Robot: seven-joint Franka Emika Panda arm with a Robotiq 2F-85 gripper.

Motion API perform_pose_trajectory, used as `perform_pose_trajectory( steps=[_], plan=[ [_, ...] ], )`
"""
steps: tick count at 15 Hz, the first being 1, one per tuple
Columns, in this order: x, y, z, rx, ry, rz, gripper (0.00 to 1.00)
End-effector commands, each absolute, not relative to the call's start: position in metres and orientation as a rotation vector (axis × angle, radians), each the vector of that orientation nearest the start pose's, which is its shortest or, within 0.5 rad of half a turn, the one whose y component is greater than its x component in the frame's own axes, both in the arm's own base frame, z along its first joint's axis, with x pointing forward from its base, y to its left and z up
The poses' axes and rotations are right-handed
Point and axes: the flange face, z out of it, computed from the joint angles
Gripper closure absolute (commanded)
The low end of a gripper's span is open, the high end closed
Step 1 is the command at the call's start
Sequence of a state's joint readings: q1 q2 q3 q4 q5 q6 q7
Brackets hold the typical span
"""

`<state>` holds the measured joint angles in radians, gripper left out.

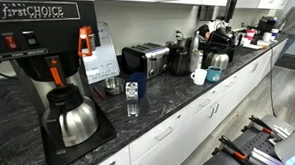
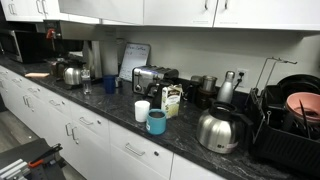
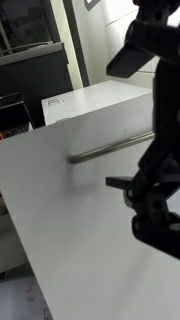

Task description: Close the right door of the cabinet

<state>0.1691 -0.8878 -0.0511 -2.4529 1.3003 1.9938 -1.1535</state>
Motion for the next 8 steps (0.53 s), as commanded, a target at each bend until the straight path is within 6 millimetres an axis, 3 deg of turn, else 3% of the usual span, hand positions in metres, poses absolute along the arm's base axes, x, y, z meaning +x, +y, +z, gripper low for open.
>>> perform_pose_trajectory(
  steps=[1, 4, 5, 7, 8],
  plan=[
    [0.319, 0.094, 0.671, -1.667, -0.909, -1.114, 0.0],
    [0.325, 0.097, 0.669, -1.657, -0.905, -1.107, 0.04],
    [0.326, 0.097, 0.668, -1.659, -0.901, -1.105, 0.26],
    [0.329, 0.096, 0.666, -1.662, -0.891, -1.101, 0.32],
    [0.331, 0.095, 0.665, -1.665, -0.887, -1.099, 0.4]
  ],
)
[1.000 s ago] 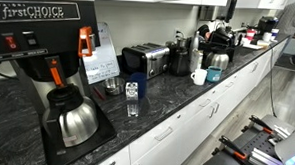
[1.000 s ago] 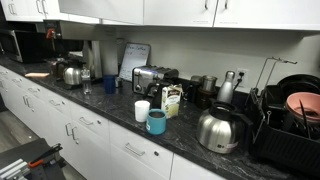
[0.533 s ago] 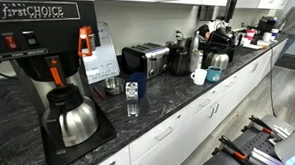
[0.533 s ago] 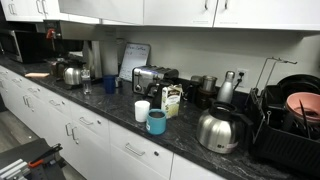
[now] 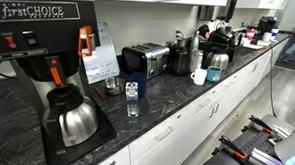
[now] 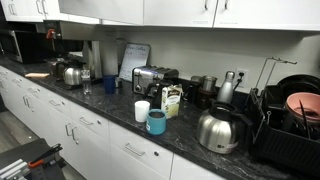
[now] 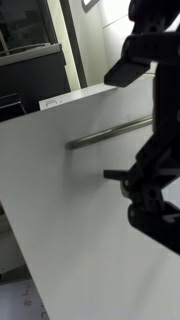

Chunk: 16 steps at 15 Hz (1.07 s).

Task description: Close the right door of the cabinet

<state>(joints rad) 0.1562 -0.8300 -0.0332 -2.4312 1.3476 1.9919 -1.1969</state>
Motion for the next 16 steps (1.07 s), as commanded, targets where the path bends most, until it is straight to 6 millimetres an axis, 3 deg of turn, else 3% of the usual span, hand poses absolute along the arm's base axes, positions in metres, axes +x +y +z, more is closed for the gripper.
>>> perform_pose_trajectory(
  steps=[1, 8, 16],
  plan=[
    [0.331, 0.094, 0.664, -1.667, -0.882, -1.098, 0.47],
    [0.33, 0.095, 0.666, -1.652, -0.884, -1.081, 0.96],
    [0.334, 0.118, 0.672, -1.63, -0.938, -1.096, 0.96]
  ],
)
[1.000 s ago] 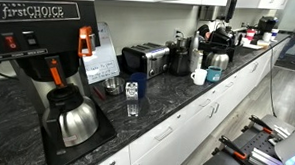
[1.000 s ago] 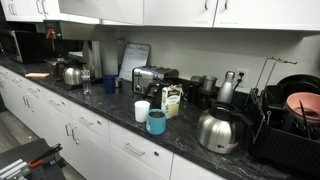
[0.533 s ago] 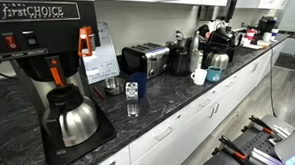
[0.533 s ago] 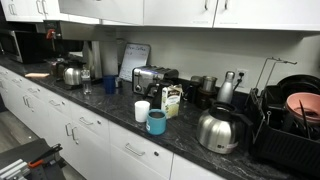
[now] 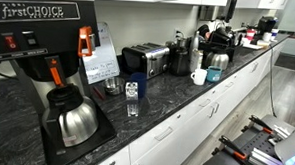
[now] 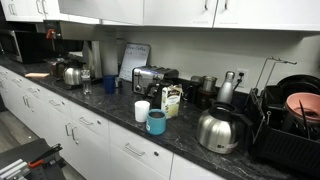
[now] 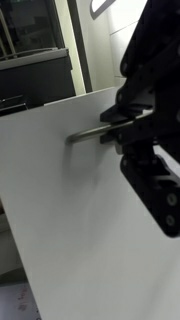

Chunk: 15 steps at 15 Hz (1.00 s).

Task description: Close the right door of the cabinet

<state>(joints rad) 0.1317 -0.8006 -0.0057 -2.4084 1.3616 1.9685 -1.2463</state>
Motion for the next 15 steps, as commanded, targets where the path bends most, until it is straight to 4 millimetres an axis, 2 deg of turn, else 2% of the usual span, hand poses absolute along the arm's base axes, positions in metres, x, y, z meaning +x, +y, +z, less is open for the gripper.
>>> perform_pose_trajectory(
  steps=[1, 10, 15],
  plan=[
    [0.335, 0.124, 0.674, -1.629, -0.943, -1.096, 0.96],
    [0.345, 0.174, 0.69, -1.639, -0.96, -1.136, 0.96],
    [0.359, 0.207, 0.685, -1.689, -0.934, -1.17, 0.96]
  ],
)
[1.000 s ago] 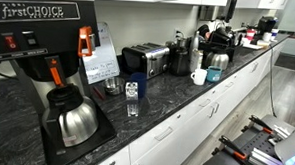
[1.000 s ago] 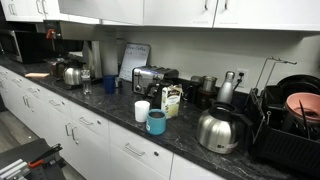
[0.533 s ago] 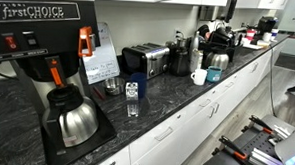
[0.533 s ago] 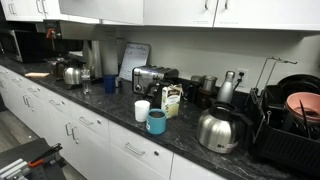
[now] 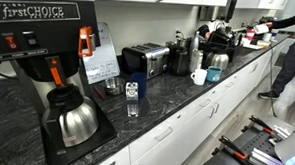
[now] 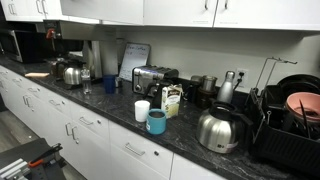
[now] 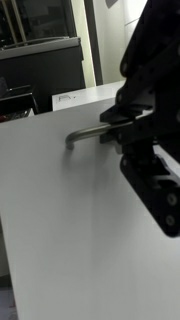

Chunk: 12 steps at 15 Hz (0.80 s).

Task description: Close the right door of the cabinet

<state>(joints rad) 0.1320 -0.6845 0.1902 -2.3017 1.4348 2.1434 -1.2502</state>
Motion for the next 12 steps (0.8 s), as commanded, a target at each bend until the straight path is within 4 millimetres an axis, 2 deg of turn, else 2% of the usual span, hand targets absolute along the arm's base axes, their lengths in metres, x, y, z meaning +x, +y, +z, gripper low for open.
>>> perform_pose_trajectory(
  steps=[1, 7, 12],
  plan=[
    [0.364, 0.217, 0.684, -1.7, -0.918, -1.179, 0.96],
    [0.398, 0.277, 0.677, -1.775, -0.844, -1.268, 0.96],
    [0.428, 0.306, 0.672, -1.81, -0.819, -1.33, 0.96]
  ],
)
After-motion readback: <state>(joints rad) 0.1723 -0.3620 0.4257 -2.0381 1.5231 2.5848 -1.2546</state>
